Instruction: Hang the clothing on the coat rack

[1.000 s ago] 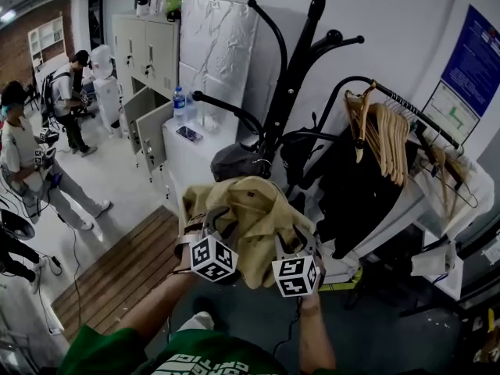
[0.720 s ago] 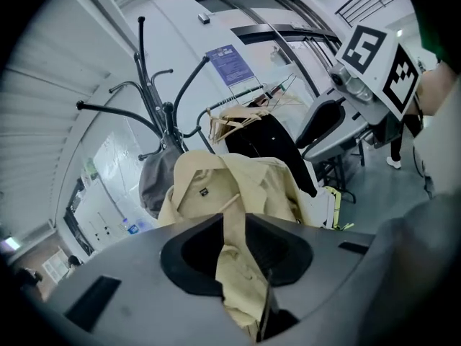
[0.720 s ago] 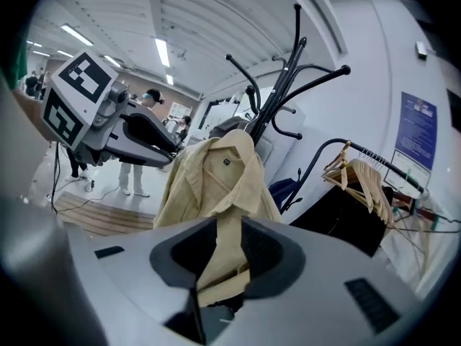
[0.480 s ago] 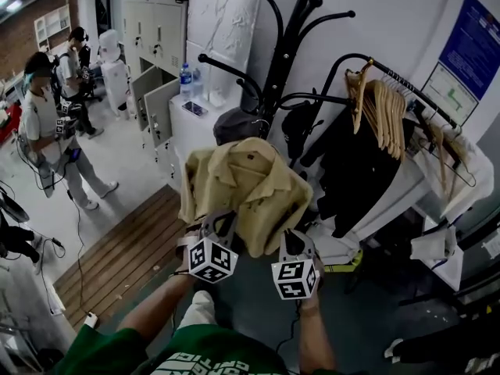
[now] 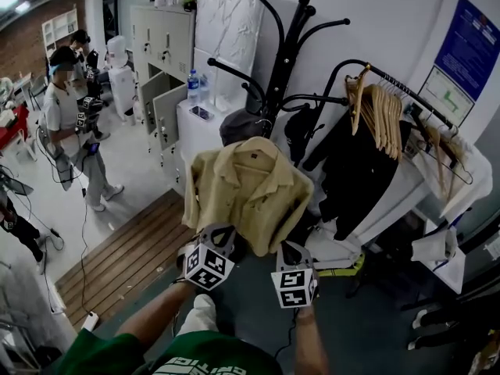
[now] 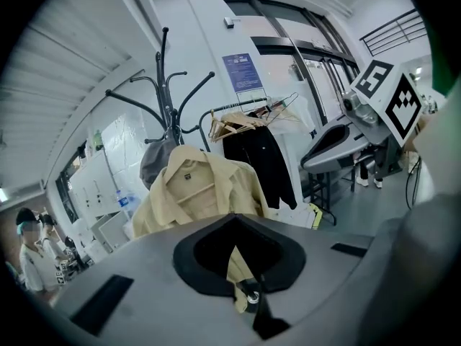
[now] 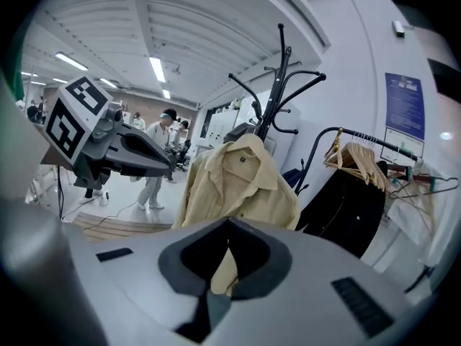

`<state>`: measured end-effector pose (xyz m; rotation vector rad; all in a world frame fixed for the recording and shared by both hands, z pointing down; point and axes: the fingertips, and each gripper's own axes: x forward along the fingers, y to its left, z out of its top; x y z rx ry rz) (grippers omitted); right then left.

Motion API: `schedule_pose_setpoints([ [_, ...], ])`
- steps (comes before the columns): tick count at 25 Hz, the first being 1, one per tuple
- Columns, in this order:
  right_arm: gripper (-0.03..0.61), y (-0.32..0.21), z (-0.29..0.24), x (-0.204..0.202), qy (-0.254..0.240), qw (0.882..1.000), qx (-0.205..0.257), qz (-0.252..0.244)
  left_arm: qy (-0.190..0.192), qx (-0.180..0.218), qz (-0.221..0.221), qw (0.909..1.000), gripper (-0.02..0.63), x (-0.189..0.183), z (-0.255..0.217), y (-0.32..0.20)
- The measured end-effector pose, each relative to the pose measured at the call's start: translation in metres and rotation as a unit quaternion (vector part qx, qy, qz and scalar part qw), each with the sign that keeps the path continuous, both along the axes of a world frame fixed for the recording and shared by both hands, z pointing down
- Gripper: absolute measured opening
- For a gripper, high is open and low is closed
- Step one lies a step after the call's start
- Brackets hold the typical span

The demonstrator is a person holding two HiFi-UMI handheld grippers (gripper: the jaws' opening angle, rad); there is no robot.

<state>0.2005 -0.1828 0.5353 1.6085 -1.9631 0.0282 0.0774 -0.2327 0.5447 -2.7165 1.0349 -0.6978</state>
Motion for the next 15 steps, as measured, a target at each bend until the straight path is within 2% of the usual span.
schedule_pose_setpoints([
  [6, 0.008, 0.017, 0.008, -0.01, -0.022, 1.0, -0.007, -0.003, 0.027, -0.031, 0.002, 0.9991, 0.005, -0.01, 0.004, 0.017],
  [15, 0.008, 0.033, 0.013, -0.024, -0.047, 0.999, -0.014, 0.002, 0.035, -0.043, 0.005, 0.9985, 0.005, -0.021, 0.012, 0.036],
])
